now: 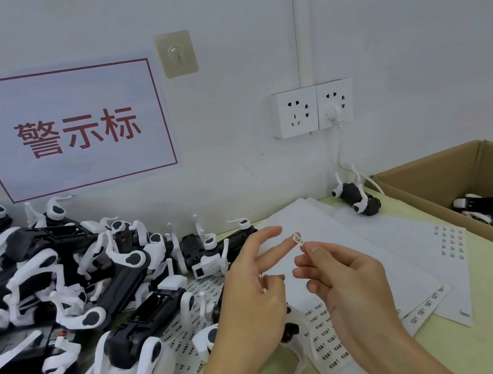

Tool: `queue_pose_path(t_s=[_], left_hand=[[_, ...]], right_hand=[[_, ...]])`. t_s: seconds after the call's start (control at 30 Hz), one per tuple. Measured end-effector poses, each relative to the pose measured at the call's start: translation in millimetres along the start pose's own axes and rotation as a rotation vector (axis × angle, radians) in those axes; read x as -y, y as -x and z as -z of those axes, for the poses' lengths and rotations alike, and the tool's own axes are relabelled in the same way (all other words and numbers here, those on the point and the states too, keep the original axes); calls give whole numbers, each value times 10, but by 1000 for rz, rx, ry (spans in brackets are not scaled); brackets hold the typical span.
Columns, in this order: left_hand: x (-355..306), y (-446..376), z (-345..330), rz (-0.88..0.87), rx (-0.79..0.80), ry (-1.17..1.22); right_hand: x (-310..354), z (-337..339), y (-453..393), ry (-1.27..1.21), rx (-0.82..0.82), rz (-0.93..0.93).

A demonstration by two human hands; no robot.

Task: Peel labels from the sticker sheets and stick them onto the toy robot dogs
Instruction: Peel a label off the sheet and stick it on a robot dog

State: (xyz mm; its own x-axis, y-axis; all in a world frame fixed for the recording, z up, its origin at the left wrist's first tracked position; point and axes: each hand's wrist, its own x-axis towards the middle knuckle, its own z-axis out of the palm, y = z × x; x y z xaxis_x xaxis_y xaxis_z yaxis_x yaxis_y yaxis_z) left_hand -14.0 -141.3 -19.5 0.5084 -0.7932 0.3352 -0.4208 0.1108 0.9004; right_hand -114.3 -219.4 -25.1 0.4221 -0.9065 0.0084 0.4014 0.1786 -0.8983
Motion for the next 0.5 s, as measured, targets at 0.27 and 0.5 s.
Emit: queue_pose_path(t_s=[0.27, 0.5], left_hand=[[-6, -13, -4, 8, 7, -3], [-40, 3, 7, 28, 15, 6]], right_hand=[[2, -6, -8, 11, 26, 9], [-3, 3, -18, 40, 32, 20]])
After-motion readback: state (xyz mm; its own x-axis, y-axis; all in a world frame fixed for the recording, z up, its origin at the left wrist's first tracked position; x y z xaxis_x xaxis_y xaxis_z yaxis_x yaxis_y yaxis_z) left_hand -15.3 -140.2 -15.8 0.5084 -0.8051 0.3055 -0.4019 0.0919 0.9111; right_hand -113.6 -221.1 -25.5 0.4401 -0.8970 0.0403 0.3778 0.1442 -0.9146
